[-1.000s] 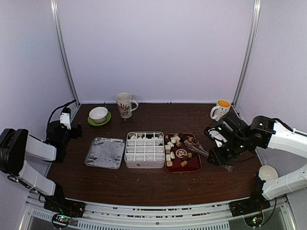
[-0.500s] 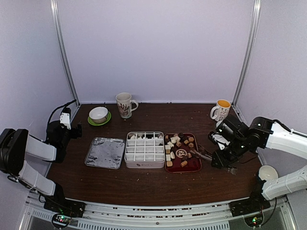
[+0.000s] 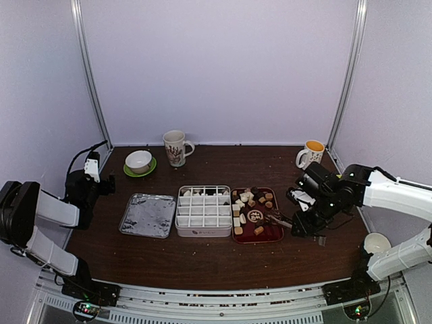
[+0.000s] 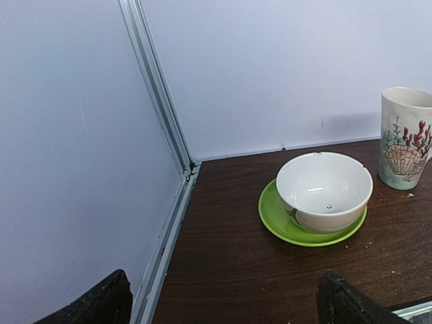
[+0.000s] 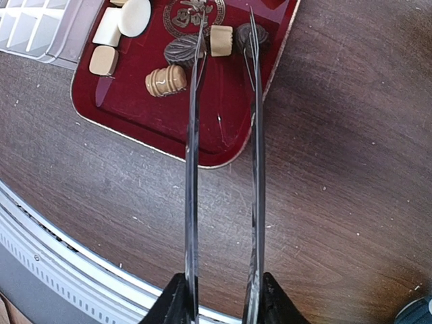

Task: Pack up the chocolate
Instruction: Pick up the fake chocolate from the plate.

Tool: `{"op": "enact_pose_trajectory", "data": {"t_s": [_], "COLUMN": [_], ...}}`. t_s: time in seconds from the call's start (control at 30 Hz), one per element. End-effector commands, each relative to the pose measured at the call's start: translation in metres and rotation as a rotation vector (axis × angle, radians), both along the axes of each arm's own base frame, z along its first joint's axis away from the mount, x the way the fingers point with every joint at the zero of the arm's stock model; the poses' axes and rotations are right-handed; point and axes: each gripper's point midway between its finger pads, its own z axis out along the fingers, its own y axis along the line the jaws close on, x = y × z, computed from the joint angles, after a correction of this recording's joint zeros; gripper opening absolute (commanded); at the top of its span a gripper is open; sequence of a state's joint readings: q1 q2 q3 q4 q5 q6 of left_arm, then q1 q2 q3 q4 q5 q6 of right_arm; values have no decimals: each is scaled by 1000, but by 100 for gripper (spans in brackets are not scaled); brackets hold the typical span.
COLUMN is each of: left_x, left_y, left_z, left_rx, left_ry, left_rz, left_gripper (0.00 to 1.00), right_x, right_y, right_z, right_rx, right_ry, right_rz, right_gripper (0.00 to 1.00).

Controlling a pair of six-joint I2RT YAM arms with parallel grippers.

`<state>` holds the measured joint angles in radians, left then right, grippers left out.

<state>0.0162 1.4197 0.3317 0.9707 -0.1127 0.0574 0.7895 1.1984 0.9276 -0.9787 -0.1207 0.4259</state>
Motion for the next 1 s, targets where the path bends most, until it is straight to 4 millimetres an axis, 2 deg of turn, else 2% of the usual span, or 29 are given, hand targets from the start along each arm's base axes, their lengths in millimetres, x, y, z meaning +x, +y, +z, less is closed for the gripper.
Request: {"op": "enact_pose_trajectory", "data": {"t_s": [0.0,0.2,0.5,0.73,0.97], "left_x": [0,0,0,0,0], "left_y": [2,2,2,2,2], "left_z": [8,8,8,8,8], "left_rx": [-7,-7,-7,-7,-7], "left_ry": [-41,-40,-40,-39,-39], "left_rz": [2,2,2,2,1], "left_gripper": [98,98,98,98,98], "right_x": [9,11,15,24,30], "right_y": [9,13,16,22,49], "right_z": [6,-1,-1,21,54], "right_rx": [38,37,40,72,209], "right_ry": [-21,-10,-20,-84,-143], "right_rz": [-12,-15,-17,18,101], "right_gripper": [34,33,24,22,20]}}
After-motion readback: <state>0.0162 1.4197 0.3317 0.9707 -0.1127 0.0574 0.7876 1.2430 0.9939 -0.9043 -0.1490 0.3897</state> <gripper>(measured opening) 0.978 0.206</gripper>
